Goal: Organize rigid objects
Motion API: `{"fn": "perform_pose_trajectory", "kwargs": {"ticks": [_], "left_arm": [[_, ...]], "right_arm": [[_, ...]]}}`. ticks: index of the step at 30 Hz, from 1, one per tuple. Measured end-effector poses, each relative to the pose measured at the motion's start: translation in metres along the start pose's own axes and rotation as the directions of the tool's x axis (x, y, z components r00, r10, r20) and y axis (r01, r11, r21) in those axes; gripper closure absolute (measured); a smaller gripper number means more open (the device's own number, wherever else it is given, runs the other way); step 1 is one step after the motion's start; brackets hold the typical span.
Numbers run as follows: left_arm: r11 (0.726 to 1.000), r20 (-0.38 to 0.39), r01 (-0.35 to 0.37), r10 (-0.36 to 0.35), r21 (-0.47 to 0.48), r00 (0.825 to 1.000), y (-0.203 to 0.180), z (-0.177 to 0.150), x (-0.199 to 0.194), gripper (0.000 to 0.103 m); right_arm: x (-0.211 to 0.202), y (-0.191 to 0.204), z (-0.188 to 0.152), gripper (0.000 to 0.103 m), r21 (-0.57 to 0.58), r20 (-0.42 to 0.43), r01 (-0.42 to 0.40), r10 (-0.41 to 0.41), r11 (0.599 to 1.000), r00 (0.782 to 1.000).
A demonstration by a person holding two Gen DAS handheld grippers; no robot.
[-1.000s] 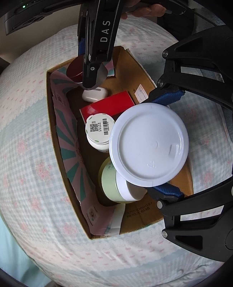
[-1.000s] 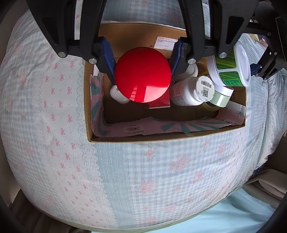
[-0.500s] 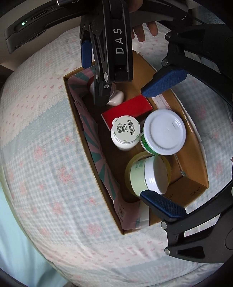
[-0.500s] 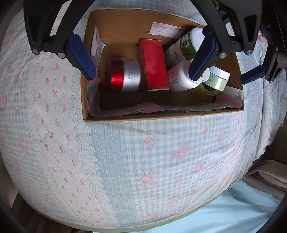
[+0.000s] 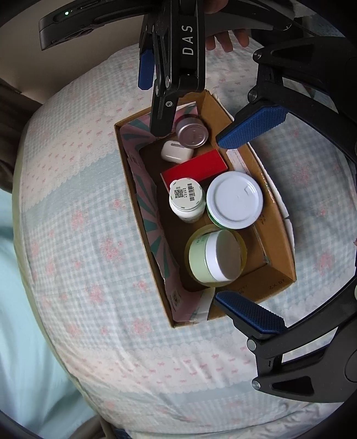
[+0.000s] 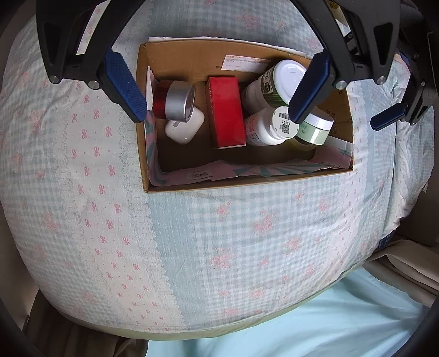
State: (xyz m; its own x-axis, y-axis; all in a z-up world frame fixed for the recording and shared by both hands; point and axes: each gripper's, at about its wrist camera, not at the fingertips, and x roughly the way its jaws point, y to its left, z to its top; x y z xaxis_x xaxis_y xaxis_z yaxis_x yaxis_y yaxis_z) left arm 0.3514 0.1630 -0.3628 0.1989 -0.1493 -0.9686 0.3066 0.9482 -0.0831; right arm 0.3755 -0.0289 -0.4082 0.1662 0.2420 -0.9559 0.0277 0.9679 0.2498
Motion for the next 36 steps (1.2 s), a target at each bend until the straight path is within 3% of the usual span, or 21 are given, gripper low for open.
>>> {"fn": "perform_pose_trajectory", "kwargs": {"ticks": [8, 16, 19, 23, 29, 33, 36], "left_arm": [[0.999, 0.147, -0.013, 0.018, -0.037, 0.989, -0.011, -0.026, -0.086, 0.0], [0.993, 0.301, -0.029, 0.062, -0.115, 0.952, -0.018, -0.058, -0.199, 0.0], [0.99, 0.369, -0.02, 0.071, -0.141, 0.927, -0.021, -0.068, -0.243, 0.0], [0.985, 0.462, -0.022, 0.099, -0.169, 0.881, -0.032, -0.086, -0.295, 0.0], [0.984, 0.571, -0.021, 0.121, -0.178, 0.812, -0.07, -0.119, -0.346, 0.0], [0.98, 0.599, -0.013, 0.132, -0.199, 0.79, -0.096, -0.137, -0.359, 0.0], [0.975, 0.631, -0.014, 0.154, -0.22, 0.76, -0.108, -0.15, -0.364, 0.0]], "right_arm": [[-0.078, 0.009, -0.028, 0.0, -0.049, 0.116, 0.038, -0.032, 0.998, 0.993], [-0.188, 0.016, -0.077, 0.0, -0.062, 0.275, 0.107, -0.086, 0.992, 0.958], [-0.23, 0.025, -0.098, 0.0, -0.063, 0.344, 0.139, -0.11, 0.988, 0.933], [-0.284, 0.04, -0.125, 0.0, -0.069, 0.442, 0.19, -0.141, 0.979, 0.886], [-0.349, 0.041, -0.164, 0.0, -0.07, 0.562, 0.199, -0.126, 0.977, 0.817], [-0.374, 0.031, -0.187, 0.0, -0.069, 0.596, 0.171, -0.097, 0.983, 0.797], [-0.384, 0.023, -0.202, 0.0, -0.072, 0.614, 0.193, -0.109, 0.979, 0.781]]}}
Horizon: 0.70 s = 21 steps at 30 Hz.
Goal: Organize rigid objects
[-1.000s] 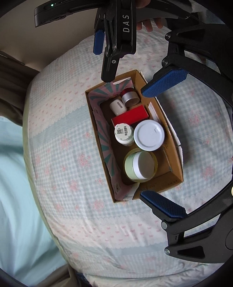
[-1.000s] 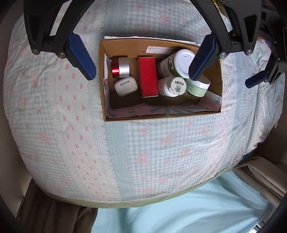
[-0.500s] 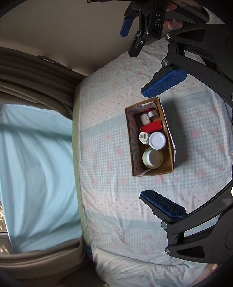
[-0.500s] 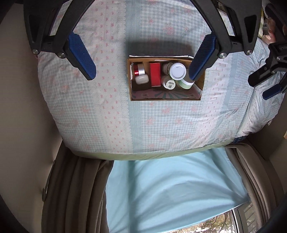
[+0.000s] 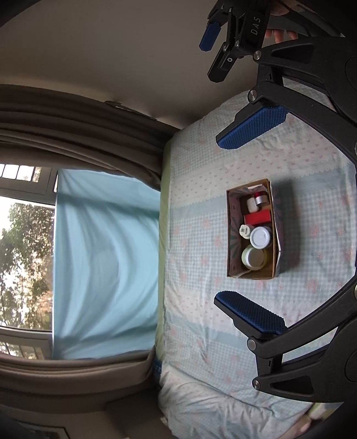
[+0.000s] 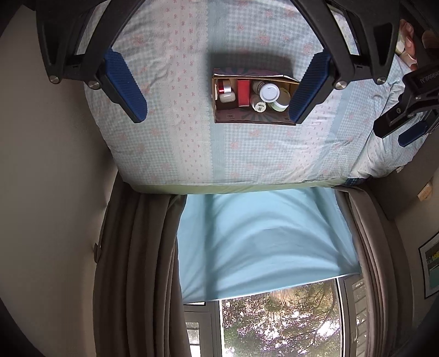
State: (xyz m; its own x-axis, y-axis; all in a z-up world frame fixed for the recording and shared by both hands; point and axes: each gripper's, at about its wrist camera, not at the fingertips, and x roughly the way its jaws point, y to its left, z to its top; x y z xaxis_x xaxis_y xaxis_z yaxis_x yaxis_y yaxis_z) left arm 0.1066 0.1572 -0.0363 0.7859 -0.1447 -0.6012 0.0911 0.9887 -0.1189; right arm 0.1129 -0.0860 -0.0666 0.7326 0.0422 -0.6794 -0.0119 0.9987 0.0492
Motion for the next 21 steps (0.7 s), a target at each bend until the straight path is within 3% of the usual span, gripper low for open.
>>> {"fn": "perform_pose_trajectory", "kwargs": {"ticks": [8, 21], "left_arm": [[0.999, 0.036, -0.028, 0.029, -0.033, 0.999, -0.014, -0.014, -0.008, 0.0], [0.999, 0.069, -0.05, 0.049, 0.01, 0.996, -0.036, -0.012, -0.012, 0.0]], "right_arm": [[-0.02, -0.026, -0.008, 0.0, 0.004, 0.077, 0.024, -0.024, 1.0, 0.997], [-0.034, -0.04, -0.005, 0.0, 0.001, 0.126, 0.025, -0.025, 1.0, 0.992]]}}
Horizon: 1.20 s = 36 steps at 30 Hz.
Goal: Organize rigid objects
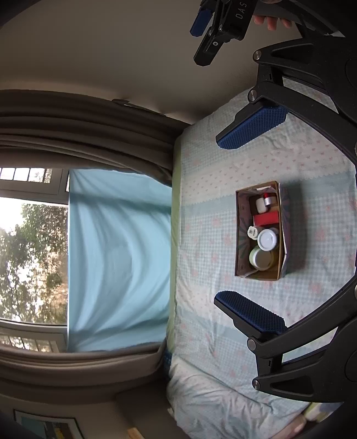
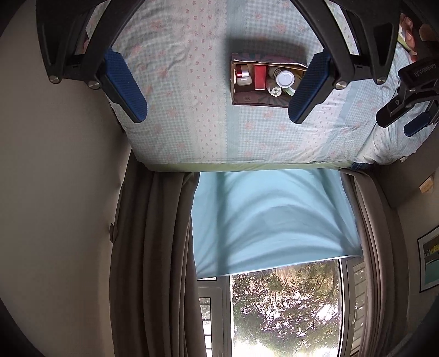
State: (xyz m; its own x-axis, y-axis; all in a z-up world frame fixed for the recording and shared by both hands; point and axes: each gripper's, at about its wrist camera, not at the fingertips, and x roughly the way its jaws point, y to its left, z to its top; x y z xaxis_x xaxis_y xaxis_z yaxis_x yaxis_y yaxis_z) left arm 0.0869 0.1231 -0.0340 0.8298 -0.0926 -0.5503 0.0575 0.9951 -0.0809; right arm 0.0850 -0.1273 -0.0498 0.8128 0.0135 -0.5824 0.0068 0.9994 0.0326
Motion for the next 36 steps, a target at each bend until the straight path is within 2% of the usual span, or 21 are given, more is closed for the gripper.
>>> {"fn": "perform_pose_trajectory", "kwargs": {"ticks": [36], "left_arm": [[0.999, 0.046, -0.032, 0.031, 0.021, 0.998, 0.003, 0.002, -0.013, 0.0]], "right_arm": [[-0.002, 0.009, -0.002, 0.0, -0.003, 0.003, 0.014, -0.013, 1.0, 1.0]]}}
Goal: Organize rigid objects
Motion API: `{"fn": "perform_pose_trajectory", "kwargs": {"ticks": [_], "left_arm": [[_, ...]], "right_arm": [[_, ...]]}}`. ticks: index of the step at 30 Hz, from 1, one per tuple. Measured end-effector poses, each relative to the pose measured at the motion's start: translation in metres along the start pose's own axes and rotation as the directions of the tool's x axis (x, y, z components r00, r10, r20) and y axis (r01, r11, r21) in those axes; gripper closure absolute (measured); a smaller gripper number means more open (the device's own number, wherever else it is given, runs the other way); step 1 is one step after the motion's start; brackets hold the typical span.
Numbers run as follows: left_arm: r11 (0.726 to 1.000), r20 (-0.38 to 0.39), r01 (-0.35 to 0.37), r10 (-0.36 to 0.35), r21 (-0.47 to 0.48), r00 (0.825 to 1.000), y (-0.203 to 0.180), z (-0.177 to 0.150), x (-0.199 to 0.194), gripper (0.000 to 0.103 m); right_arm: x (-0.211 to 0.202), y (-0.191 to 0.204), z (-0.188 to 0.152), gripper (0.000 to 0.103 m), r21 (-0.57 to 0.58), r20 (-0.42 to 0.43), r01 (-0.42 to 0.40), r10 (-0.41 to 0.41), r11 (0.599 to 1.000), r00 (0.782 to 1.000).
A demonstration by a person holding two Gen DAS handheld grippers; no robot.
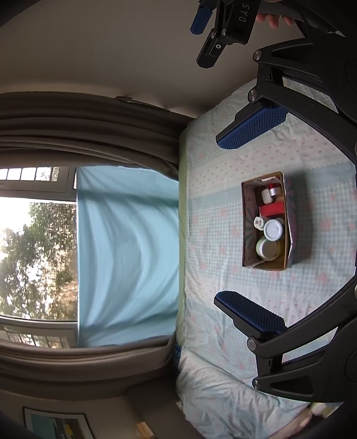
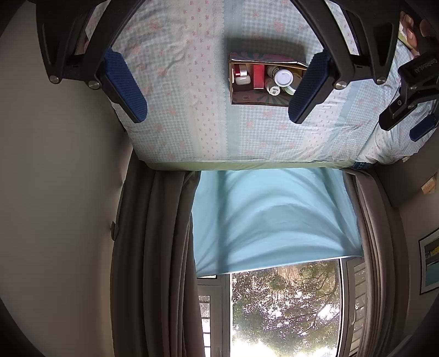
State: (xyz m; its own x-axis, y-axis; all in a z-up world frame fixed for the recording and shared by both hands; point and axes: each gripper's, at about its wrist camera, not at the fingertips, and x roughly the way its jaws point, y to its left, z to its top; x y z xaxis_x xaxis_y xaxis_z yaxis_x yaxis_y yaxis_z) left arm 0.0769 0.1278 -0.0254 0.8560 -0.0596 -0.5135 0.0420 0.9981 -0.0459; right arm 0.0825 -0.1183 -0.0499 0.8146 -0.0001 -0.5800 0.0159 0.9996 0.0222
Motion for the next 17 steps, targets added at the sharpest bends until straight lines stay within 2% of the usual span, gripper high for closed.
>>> {"fn": "perform_pose_trajectory", "kwargs": {"ticks": [4, 9, 17], "left_arm": [[1.0, 0.01, -0.019, 0.019, -0.003, 1.0, 0.003, 0.0, -0.004, 0.0], [0.993, 0.062, -0.109, 0.107, 0.04, 0.992, 0.0, -0.003, -0.012, 0.0], [0.997, 0.062, -0.067, 0.066, 0.023, 0.996, 0.001, -0.004, -0.013, 0.0]], "right_arm": [[0.0, 0.0, 0.0, 0.0, -0.001, 0.002, -0.001, 0.001, 1.0, 1.0], [-0.002, 0.001, 0.0, 0.0, -0.002, 0.001, -0.003, 0.003, 1.0, 1.0], [-0.002, 0.0, -0.003, 0.0, 0.007, -0.008, -0.006, 0.006, 1.0, 1.0]]}}
